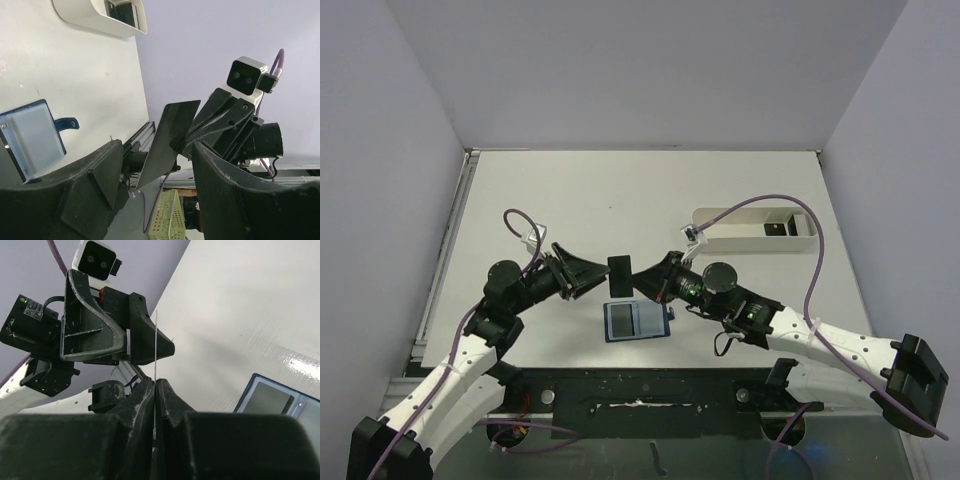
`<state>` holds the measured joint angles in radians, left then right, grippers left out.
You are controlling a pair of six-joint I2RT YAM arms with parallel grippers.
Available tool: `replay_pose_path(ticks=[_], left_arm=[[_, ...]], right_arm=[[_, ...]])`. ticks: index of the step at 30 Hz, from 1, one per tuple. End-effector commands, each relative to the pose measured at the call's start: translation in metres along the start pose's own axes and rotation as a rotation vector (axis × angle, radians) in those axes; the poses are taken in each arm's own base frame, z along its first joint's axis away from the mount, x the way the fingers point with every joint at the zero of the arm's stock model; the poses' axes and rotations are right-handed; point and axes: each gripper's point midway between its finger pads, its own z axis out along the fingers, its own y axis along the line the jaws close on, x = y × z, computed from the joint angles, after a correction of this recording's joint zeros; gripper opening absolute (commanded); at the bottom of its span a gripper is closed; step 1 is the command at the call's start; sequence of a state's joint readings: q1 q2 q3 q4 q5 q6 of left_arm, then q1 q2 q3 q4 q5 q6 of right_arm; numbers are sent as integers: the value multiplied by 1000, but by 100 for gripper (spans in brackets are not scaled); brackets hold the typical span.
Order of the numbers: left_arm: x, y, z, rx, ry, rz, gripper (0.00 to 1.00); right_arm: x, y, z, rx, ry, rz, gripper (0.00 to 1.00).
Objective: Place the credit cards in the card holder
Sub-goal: Insert the credit card into the card holder.
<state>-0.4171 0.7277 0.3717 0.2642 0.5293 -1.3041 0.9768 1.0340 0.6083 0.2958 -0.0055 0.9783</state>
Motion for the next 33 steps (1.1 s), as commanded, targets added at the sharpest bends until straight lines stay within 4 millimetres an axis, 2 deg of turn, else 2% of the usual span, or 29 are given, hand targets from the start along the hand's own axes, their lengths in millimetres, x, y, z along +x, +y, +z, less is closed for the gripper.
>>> replay_pose_path(ticks=[1,8,13,17,20,23,26,30,33], left_arm=[[-3,-31,-2,126,-2,53,54],[-3,-37,-3,157,0,67,44],[-1,-38,-3,178,9,60,22],[0,-39,-2,186,17,69,17],[1,-35,-1,173,23,74,19],[1,-25,1,129,24,97,37],[-1,-17,2,92,14,108,48],[-2,-9,5,60,15,112,53],[-1,-8,6,67,22,109,50]], right_arm=[[-15,25,-7,-99,-66,29,0],[-10,24,-8,-124,-65,71,0],[-8,22,-7,-121,-62,76,0],[-4,15,-7,-88,-50,75,0],[-2,15,-8,-92,-47,80,0],[-5,13,-11,-88,-65,87,0],[-5,7,-13,-68,-77,84,0],[-4,11,-13,-88,-74,86,0],[-4,16,-12,-111,-67,90,0]])
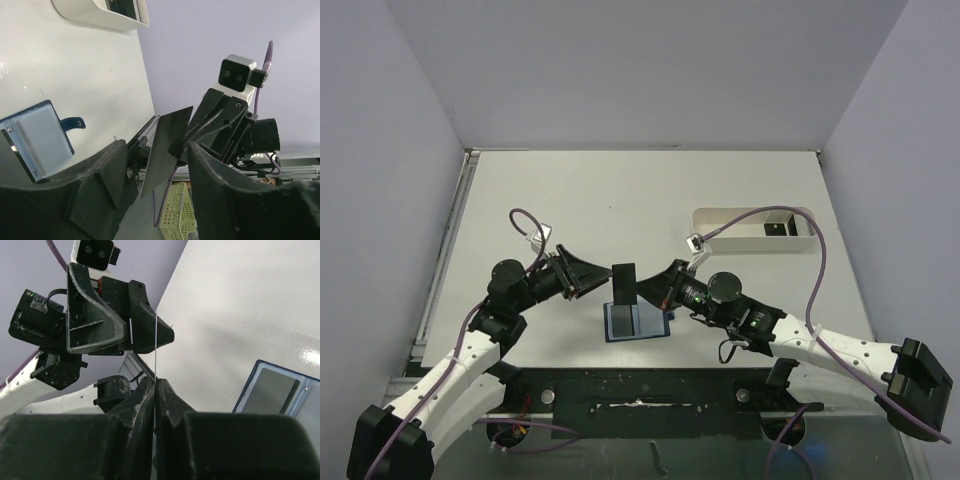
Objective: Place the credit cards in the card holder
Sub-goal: Insert the credit card into the card holder.
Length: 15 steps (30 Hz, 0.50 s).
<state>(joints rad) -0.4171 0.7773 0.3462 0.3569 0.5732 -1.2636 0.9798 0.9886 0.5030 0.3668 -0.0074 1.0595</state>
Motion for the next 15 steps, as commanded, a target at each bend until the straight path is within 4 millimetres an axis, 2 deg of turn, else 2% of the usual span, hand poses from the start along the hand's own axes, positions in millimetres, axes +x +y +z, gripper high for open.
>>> replay_pose_path(ticks=[1,7,11,15], left_arm=[[-6,-13,2,47,-12,61,47],[-1,-18,2,105,6,39,24],[0,-25,1,133,15,42,0],[1,-23,0,125,10,54,0]], right_arm=[[-15,30,-1,-110,-59,11,0],[-7,29,5,-128,-34,36,0],[-1,24,9,-115,-9,47,2],[3,18,10,-92,6,57,10]])
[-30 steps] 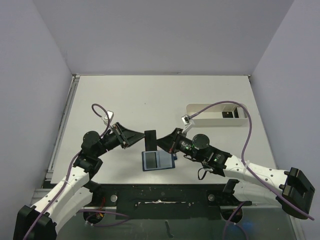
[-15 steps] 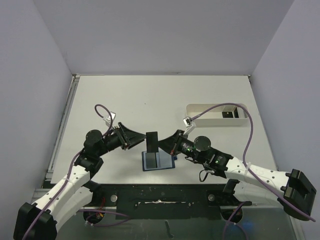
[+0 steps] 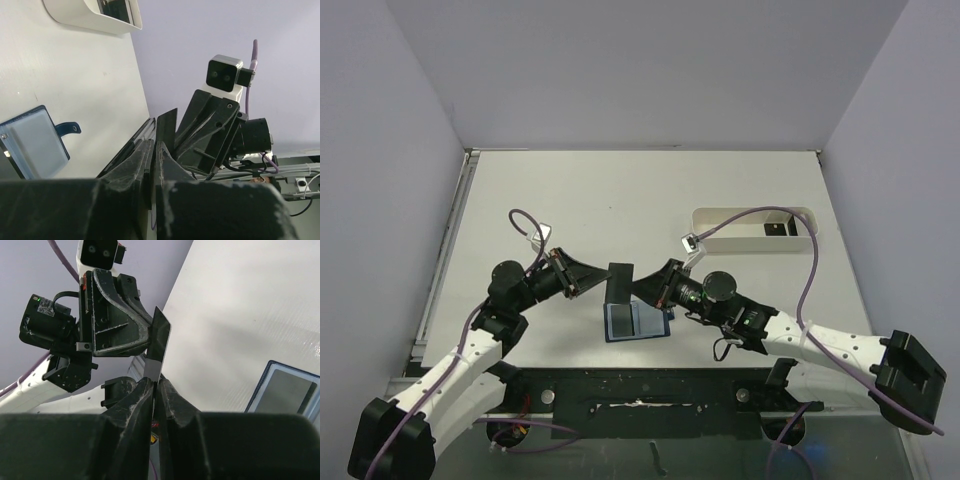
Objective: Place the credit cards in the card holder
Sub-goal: Insert the credit card into the card holder.
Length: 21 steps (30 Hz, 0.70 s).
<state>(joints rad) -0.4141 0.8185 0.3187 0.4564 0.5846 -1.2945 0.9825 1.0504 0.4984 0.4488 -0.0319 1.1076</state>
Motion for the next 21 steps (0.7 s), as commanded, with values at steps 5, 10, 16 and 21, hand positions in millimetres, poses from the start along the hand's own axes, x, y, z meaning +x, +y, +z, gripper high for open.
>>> replay_pose_path(ticks=[5,10,16,21], left_arm=[[6,-16,-5,70,24,79,0],[6,-2,-5,19,14,77,0],[-2,38,0,-167,-1,105,0],[-2,52,6,-197,6,74,0]], right_arm=[[-2,1,-4,10,-13,-1,31],[-4,-24,-19,135,-34,-23,44],[-5,-72,-35,397,-19,-121,45],[-9,-112,-46,649,52,-272,45]])
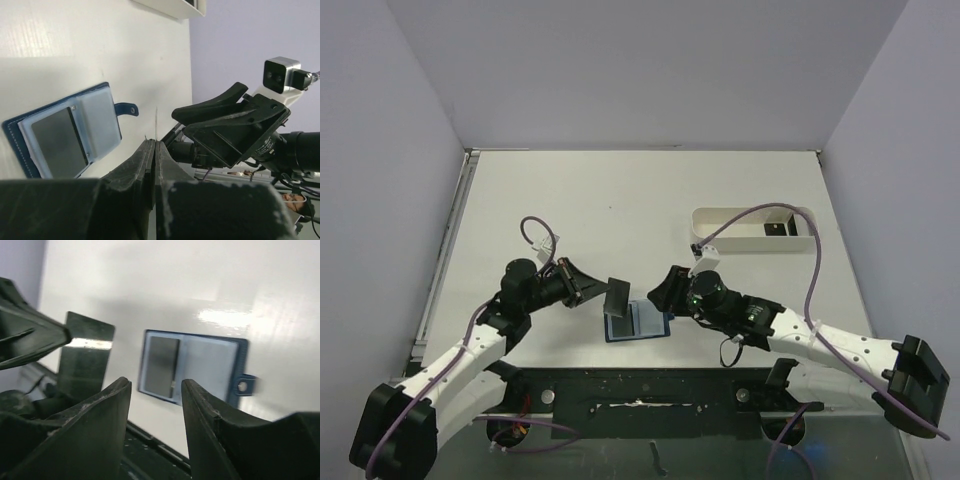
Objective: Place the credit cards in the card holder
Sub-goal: Insert the credit card into the card holder.
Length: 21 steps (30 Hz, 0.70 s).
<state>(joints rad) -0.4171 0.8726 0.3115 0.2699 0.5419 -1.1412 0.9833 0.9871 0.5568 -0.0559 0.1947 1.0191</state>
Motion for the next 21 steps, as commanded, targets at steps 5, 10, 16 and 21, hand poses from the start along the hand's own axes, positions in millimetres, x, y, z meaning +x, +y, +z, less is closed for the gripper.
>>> replay_pose_path(ticks=[5,10,16,21], left_arm=[[-16,3,14,-5,-59,21,0],[-13,20,22,-12,-60,-37,0],[-6,34,30,-36,-34,-46,0],[-4,45,33,-51,-46,-53,0]], right_arm=[[-13,-43,14,305,25,-242,45],[-11,-55,33,329,67,-255,43],[1,-70,50,320,128,-260,41],[16,-72,56,280,168,-237,41]])
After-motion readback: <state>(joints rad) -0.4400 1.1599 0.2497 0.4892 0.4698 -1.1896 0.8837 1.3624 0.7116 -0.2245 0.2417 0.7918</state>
